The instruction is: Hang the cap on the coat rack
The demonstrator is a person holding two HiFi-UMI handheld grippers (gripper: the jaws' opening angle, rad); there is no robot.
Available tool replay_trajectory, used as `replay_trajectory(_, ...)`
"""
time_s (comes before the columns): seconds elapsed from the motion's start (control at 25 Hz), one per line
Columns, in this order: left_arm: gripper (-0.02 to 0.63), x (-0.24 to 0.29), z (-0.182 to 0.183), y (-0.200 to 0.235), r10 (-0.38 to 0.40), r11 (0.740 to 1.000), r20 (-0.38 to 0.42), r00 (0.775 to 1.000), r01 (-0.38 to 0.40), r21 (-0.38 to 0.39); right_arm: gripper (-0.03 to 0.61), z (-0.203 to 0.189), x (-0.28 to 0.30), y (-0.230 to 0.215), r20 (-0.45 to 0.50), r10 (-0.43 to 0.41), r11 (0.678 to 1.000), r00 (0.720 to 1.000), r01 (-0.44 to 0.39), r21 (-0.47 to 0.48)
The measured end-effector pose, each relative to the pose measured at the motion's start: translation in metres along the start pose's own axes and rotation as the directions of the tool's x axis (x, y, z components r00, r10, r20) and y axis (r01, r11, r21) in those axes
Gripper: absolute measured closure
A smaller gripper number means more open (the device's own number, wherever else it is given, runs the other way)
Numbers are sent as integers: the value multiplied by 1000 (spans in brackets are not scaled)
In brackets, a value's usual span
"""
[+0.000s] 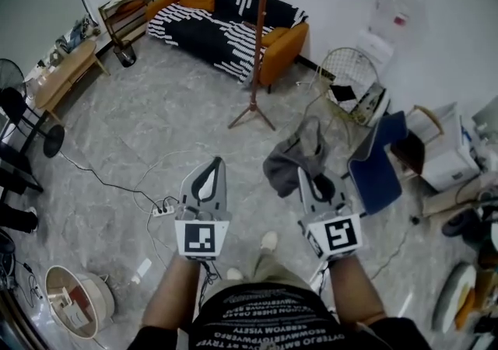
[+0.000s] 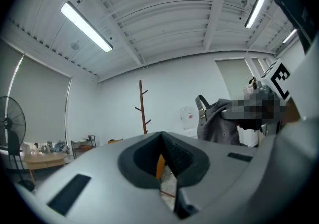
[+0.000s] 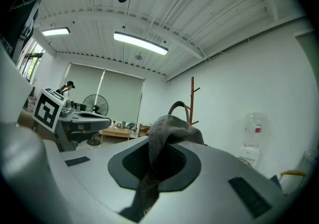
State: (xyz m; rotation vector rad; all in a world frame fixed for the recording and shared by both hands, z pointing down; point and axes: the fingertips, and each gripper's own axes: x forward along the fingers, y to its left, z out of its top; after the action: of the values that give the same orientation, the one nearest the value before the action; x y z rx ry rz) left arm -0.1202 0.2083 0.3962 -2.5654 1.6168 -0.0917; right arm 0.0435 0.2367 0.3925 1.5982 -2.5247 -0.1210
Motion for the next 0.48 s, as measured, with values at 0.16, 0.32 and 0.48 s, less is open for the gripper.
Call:
replay_trajectory(0.16, 615, 33, -3, 2, 2, 1000, -23, 1000, -2, -2, 566, -7, 22, -29, -27, 2, 1000, 1000, -2, 4)
replay_trajectory(0.32, 615, 63, -6, 5, 14, 1000, -39, 999, -15, -11, 566, -14, 44, -51, -47, 14, 1000, 999, -14, 8)
replay_trajectory(0.48, 615, 91, -8, 8, 33, 999, -41, 999, -35, -31, 566, -13, 63, -68, -45, 40, 999, 998, -40, 6)
